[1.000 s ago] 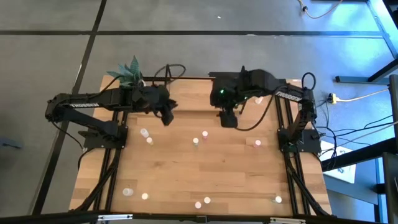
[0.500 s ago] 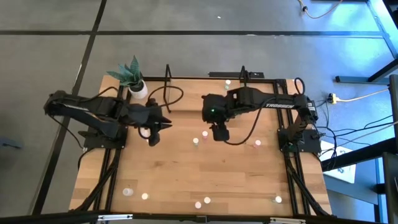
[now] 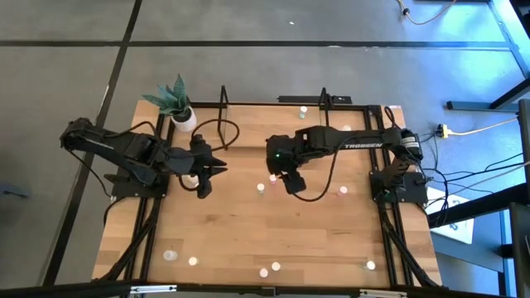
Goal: Pick and place medicine bottles onto shelf by color
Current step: Put the top left pink pill bottle on the shelf
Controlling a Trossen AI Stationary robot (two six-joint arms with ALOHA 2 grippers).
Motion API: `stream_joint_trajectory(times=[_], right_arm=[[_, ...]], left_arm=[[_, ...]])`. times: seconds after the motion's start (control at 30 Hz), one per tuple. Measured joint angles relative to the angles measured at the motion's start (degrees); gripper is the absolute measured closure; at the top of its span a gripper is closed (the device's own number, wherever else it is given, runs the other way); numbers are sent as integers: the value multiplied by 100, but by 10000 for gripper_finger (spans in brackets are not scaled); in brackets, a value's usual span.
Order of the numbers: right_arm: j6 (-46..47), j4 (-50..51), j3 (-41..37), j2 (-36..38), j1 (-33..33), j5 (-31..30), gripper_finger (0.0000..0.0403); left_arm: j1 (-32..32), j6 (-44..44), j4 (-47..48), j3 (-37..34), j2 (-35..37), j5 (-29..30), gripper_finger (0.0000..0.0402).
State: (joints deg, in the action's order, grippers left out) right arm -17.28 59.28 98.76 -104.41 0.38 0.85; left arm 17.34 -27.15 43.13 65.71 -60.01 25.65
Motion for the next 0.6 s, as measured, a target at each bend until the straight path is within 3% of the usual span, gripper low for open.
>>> stream_joint_trajectory(times=[0.23, 0.6], right_arm=[[-276, -1071, -448, 1, -209, 654, 163], [-550, -2020, -1453, -3, -359, 934, 163]], left_arm=[[-2, -148, -17, 0, 0, 202, 335], [-4, -251, -21, 0, -2, 351, 335]])
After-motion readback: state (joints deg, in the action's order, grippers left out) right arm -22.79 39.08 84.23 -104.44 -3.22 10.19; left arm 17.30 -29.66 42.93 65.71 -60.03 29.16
